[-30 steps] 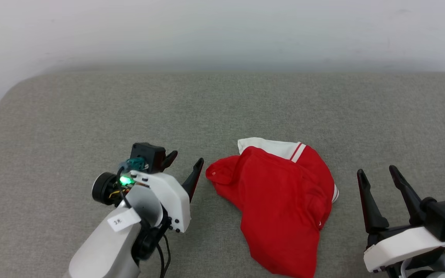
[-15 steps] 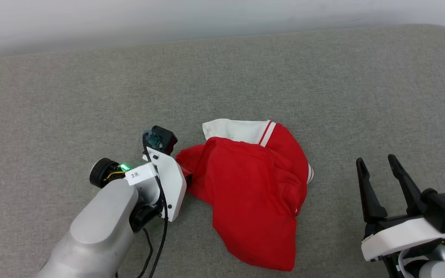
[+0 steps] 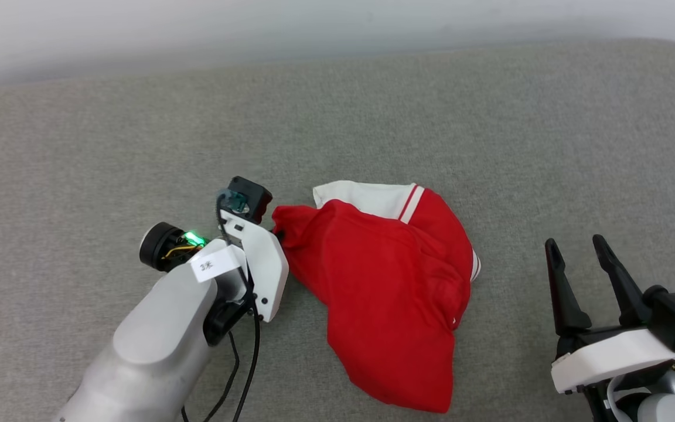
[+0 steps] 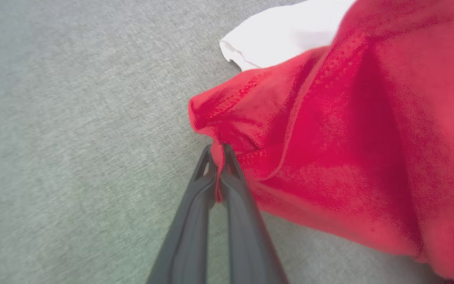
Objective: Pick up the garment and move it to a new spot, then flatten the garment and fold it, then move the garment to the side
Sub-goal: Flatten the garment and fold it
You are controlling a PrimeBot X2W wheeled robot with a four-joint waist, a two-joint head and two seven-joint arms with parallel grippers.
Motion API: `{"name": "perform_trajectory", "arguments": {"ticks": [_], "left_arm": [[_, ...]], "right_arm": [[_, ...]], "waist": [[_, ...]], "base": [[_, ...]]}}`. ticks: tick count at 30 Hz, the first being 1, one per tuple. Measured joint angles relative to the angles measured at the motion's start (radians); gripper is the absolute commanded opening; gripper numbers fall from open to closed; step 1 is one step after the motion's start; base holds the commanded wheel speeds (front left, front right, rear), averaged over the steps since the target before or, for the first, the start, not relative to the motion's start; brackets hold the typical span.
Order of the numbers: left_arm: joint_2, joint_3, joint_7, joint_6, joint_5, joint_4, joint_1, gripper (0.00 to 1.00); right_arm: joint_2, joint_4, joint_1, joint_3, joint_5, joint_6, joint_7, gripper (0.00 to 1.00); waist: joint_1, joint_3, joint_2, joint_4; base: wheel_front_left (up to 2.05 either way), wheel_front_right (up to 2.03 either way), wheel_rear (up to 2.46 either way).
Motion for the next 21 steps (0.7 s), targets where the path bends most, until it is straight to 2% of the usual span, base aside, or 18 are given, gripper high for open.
{"name": "perform_trajectory", "arguments": {"ticks": [5, 8, 15, 21], "left_arm": [[0.006, 0.035, -0.108, 0.051, -0.011, -0.092, 0.076, 0.00], [0.028, 0.044, -0.138, 0.087, -0.012, -0.169, 0.150, 0.00], [0.098, 0.067, -0.126, 0.176, -0.063, -0.348, 0.400, 0.00], [0.137, 0.073, -0.086, 0.247, -0.120, -0.437, 0.611, 0.00]], "right_arm": [[0.000, 0.000, 0.019, -0.016, -0.007, 0.000, 0.010, 1.00], [0.000, -0.005, 0.035, -0.021, -0.009, 0.000, 0.017, 1.00], [0.000, -0.024, 0.073, -0.021, -0.012, 0.000, 0.041, 1.00], [0.000, -0.036, 0.092, -0.016, -0.012, 0.000, 0.052, 1.00]], "waist": [[-0.0001, -0.045, 0.0000, 0.025], [-0.0001, -0.076, 0.0000, 0.047], [-0.0003, -0.149, 0.0000, 0.097], [-0.0003, -0.189, 0.0000, 0.128]], "base": [[0.00, 0.00, 0.00], [0.00, 0.00, 0.00], [0.00, 0.00, 0.00], [0.00, 0.00, 0.00]]}}
